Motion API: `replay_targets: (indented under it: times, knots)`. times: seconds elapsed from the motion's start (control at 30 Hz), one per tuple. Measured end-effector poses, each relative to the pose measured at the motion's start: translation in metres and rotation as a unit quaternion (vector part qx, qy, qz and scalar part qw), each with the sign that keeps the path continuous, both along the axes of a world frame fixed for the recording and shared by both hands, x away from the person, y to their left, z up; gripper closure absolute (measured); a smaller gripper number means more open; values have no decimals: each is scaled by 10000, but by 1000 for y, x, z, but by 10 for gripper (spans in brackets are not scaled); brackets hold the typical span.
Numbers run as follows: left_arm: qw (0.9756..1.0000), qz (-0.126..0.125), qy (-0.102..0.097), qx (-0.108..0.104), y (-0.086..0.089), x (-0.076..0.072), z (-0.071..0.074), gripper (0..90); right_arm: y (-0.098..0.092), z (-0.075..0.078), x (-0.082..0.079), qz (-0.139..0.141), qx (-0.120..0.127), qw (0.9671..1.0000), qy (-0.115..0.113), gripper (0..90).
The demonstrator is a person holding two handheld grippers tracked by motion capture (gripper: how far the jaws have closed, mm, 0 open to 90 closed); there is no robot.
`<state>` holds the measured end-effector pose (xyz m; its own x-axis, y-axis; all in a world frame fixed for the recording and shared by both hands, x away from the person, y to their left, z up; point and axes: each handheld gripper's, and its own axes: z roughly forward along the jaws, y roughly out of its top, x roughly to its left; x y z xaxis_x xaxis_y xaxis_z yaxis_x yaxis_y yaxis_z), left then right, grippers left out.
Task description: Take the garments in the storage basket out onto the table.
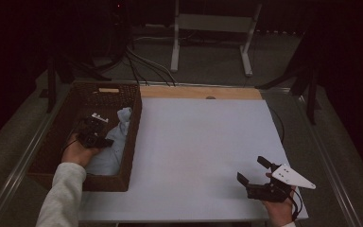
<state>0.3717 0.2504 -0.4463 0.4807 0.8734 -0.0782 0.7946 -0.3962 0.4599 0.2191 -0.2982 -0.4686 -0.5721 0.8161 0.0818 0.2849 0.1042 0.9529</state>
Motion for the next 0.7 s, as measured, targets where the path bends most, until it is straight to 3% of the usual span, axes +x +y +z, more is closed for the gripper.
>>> replay_targets:
  times: [0.23, 0.7]
  knots:
    - [9989, 238, -340, -223, 6, -4, 9, 792, 0, 0, 0, -7, 1, 10000, 4, 14]
    - [9961, 310, -686, -465, 18, -14, 24, 792, 0, -1, 1, -10, 6, 10000, 9, 15]
